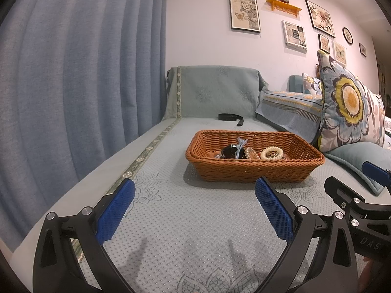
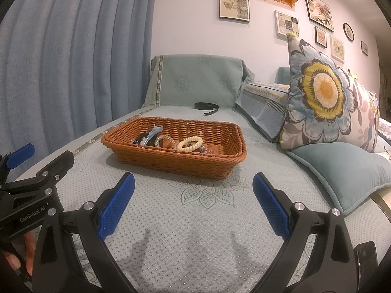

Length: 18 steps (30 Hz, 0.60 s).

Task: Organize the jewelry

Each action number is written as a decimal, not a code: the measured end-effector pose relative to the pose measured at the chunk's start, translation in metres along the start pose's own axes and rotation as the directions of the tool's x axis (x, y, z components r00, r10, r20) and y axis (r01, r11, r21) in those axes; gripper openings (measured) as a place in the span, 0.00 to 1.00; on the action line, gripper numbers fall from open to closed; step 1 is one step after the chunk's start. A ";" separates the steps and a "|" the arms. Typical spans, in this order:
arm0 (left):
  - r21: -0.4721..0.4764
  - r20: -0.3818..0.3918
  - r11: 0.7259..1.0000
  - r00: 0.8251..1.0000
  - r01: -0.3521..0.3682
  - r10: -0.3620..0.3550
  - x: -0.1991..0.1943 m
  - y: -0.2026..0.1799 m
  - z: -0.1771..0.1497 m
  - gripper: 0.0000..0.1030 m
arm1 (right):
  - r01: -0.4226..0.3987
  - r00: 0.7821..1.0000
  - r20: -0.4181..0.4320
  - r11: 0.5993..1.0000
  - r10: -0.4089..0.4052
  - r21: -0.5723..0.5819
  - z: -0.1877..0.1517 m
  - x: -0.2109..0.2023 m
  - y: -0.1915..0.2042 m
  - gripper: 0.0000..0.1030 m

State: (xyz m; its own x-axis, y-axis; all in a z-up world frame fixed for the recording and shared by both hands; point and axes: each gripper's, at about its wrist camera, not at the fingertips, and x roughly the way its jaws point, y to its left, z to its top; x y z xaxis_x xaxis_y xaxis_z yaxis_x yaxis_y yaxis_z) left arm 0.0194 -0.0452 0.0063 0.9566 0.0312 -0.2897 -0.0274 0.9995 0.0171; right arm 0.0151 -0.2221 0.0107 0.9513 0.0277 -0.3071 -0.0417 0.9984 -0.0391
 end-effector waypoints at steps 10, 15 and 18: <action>0.002 0.013 1.000 1.000 0.012 -0.012 -0.001 0.001 -0.001 0.93 | 0.001 1.000 0.000 1.000 -0.001 0.000 0.000 0.000 0.001 0.90; 0.014 -0.005 1.000 1.000 0.004 -0.004 0.000 0.000 -0.002 0.93 | 0.000 1.000 -0.001 1.000 0.000 -0.001 0.000 0.000 0.001 0.90; 0.014 -0.002 1.000 1.000 0.000 0.000 0.000 0.001 0.000 0.93 | -0.001 1.000 -0.003 1.000 0.001 -0.004 0.000 0.000 0.000 0.90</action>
State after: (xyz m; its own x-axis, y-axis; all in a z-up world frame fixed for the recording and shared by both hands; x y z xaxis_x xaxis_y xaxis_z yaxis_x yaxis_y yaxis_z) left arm 0.0188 -0.0443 0.0060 0.9559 0.0315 -0.2920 -0.0236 0.9993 0.0306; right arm 0.0156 -0.2219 0.0105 0.9504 0.0284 -0.3096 -0.0436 0.9981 -0.0425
